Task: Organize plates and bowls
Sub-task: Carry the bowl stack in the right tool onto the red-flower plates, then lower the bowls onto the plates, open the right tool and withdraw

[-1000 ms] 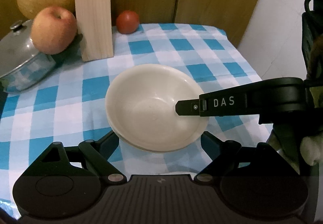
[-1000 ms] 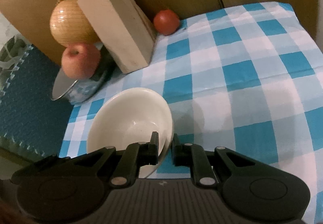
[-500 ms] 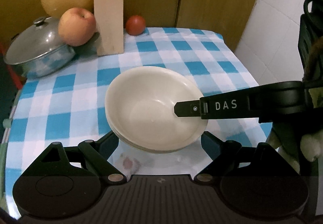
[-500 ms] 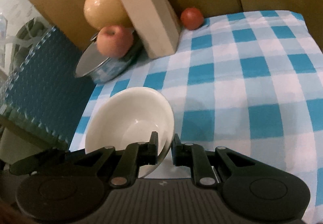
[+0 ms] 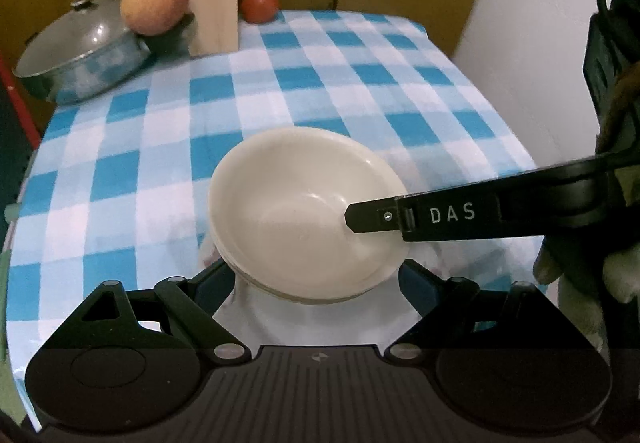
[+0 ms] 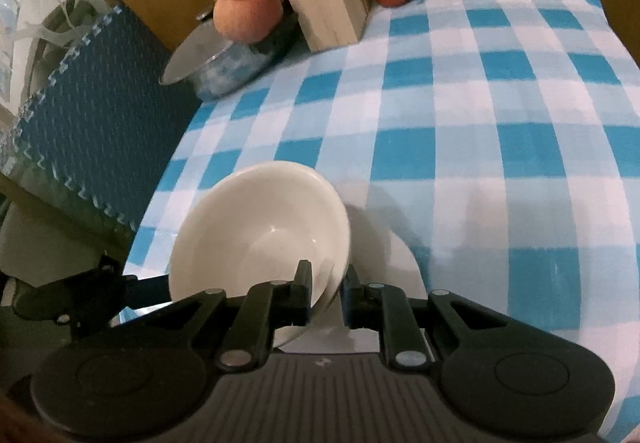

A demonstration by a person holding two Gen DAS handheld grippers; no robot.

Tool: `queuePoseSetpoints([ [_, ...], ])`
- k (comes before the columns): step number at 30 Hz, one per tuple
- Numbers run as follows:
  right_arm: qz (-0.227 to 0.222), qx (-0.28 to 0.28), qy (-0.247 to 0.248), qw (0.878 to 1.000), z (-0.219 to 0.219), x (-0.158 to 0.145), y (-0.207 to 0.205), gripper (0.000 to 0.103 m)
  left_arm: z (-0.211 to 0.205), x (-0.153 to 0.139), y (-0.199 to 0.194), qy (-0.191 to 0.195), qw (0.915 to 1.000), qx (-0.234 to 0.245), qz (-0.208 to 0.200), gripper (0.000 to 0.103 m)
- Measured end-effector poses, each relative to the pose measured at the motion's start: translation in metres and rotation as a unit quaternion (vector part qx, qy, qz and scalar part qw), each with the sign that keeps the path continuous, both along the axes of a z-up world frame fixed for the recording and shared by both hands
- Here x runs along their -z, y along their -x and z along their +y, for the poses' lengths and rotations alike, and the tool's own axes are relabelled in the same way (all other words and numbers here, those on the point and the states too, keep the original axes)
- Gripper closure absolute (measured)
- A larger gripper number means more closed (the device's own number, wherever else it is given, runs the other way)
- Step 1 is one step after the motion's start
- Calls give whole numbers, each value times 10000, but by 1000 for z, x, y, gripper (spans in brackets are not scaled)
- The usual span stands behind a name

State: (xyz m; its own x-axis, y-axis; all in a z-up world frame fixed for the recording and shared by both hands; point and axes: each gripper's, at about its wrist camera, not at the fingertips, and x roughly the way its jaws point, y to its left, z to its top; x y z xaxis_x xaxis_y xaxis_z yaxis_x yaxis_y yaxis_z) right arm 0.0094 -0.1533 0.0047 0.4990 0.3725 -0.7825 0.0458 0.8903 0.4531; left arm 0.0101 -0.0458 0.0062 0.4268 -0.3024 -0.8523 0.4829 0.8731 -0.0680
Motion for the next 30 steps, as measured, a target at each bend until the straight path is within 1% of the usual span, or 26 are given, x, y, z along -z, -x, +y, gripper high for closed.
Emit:
queuePoseSetpoints([
  [4,-14,-10,76,10000,2,0,4,87,0,4,3,-74,9999,63,41,11],
  [13,-6,-54,-17,10000,1,1,7,87,8,4,7,-85,9998,37,160,9],
  [18,9,-25,-5,10000,-2,3,10,87,19,2,13,-110,9997,75,219,9],
  [23,12,-75,29,10000,-1,4,10,87,36,-1,15,-88,9992,31,395,8],
  [27,66,-48,-28,10000,-4,3,12,81,49,-10,15,66,9990,-78,440,8],
  [30,38,37,-112,9999,-7,2,15,77,55,-22,16,81,9995,-150,256,8],
])
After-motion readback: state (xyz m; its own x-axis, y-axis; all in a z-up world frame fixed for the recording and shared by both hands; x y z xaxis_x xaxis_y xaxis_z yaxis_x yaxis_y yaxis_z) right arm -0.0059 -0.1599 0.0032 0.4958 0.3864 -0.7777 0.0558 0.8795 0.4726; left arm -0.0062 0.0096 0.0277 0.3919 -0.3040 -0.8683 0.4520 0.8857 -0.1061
